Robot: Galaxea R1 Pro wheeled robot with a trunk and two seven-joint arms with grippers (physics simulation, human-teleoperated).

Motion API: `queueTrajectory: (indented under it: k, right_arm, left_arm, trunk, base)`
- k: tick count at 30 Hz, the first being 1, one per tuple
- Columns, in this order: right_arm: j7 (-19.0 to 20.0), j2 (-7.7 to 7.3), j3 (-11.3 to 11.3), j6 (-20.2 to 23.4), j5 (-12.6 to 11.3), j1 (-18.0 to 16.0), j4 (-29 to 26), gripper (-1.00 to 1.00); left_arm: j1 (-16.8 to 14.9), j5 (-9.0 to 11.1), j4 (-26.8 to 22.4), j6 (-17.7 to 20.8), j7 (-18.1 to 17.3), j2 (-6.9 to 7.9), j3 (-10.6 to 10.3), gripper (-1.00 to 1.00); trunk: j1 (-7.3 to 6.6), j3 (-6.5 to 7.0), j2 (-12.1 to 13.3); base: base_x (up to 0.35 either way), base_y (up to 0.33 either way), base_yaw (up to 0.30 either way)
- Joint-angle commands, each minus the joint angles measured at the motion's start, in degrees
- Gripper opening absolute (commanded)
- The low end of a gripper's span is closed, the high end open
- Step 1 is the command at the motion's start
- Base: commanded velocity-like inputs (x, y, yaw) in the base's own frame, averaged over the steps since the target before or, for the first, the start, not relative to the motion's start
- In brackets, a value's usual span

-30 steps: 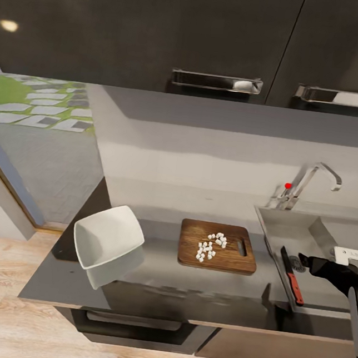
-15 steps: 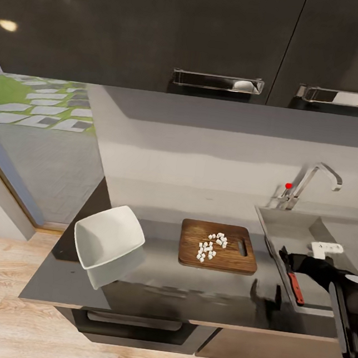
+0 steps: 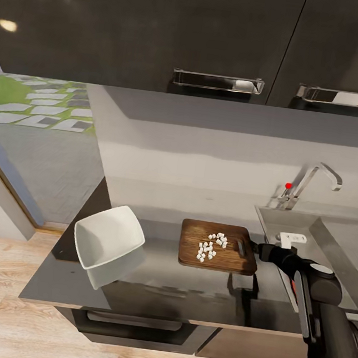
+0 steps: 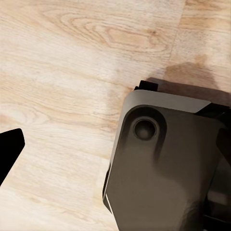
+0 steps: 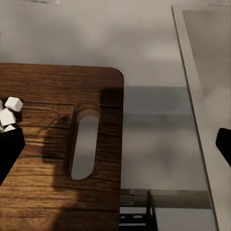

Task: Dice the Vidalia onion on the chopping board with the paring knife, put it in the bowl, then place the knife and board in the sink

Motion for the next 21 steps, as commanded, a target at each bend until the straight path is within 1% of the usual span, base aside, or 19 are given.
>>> queueTrajectory:
  k: [1,21]
  right_arm:
    - [0.53,0.00,-0.04,0.22,0.61,-0.05,-0.06,1.00]
    - [0.52,0.07,-0.10,-0.09,0.61,-0.06,-0.06,1.00]
  left_arm:
    - [-0.11,0.44,0.25,-0.38,0.04,-0.05,-0.46,1.00]
    - [-0.11,0.44,0.25,-0.38,0.05,-0.05,-0.42,1.00]
  trunk:
    - [0.03,-0.11,-0.11]
    - [0.03,-0.11,-0.11]
  base:
    - [0.000,0.000,0.000]
    - [0.000,0.000,0.000]
